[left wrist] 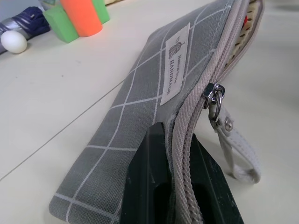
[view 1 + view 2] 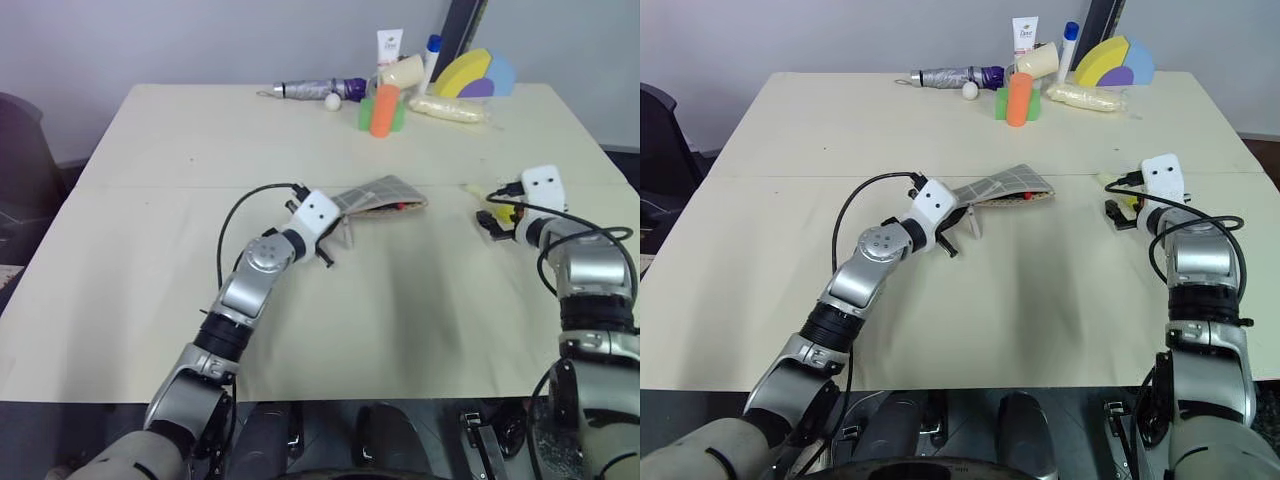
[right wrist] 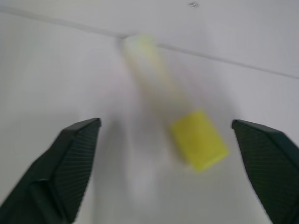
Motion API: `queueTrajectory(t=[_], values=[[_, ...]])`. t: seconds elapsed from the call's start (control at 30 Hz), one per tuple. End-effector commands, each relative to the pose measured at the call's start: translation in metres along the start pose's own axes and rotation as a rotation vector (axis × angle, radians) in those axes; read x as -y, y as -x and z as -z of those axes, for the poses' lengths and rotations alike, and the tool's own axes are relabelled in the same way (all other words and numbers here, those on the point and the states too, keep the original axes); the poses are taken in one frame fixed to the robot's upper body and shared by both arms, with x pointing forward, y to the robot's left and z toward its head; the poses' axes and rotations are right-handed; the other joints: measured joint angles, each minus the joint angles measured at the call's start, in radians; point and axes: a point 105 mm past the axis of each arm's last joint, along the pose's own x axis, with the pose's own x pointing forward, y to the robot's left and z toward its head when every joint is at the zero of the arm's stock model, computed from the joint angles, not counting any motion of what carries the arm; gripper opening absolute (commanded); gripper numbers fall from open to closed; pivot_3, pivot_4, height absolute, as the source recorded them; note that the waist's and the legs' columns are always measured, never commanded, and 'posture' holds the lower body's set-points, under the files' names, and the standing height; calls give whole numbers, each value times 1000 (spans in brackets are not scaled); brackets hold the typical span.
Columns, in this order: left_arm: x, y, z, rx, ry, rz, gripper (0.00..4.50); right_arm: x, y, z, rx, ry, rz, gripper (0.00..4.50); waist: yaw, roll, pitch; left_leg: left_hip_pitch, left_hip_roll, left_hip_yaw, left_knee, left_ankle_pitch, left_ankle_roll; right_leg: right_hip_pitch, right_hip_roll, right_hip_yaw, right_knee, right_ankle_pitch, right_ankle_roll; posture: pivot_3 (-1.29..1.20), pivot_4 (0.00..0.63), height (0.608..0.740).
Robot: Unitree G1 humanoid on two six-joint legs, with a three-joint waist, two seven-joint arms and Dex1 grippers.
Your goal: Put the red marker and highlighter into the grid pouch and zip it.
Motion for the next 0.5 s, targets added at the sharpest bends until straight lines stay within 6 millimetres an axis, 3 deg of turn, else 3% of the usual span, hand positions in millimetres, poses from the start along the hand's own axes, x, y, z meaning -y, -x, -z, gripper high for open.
queueTrajectory(t=[0.03, 0.33, 0.43, 0.5], values=[[-3, 4, -10, 37, -11, -19, 0, 12, -6, -10, 45, -60, 38, 4483, -1, 0, 0, 0, 0, 0, 0, 0, 0, 0, 0, 0, 0, 0, 0, 0, 150, 740], [-2, 5, -9, 32, -8, -24, 0, 6, -19, 13, -52, -289, -5, 4483, -4, 0, 0, 0, 0, 0, 0, 0, 0, 1, 0, 0, 0, 0, 0, 0, 150, 740], [-3, 6, -8, 30, -8, -24, 0, 4, -18, 12, -48, -312, -41, 3598, -5, 0, 0, 0, 0, 0, 0, 0, 0, 1, 0, 0, 0, 0, 0, 0, 150, 740], [-2, 7, -8, 29, -8, -23, 0, 1, -16, 11, -41, -307, -69, 2572, -5, 0, 0, 0, 0, 0, 0, 0, 0, 1, 0, 0, 0, 0, 0, 0, 150, 740]])
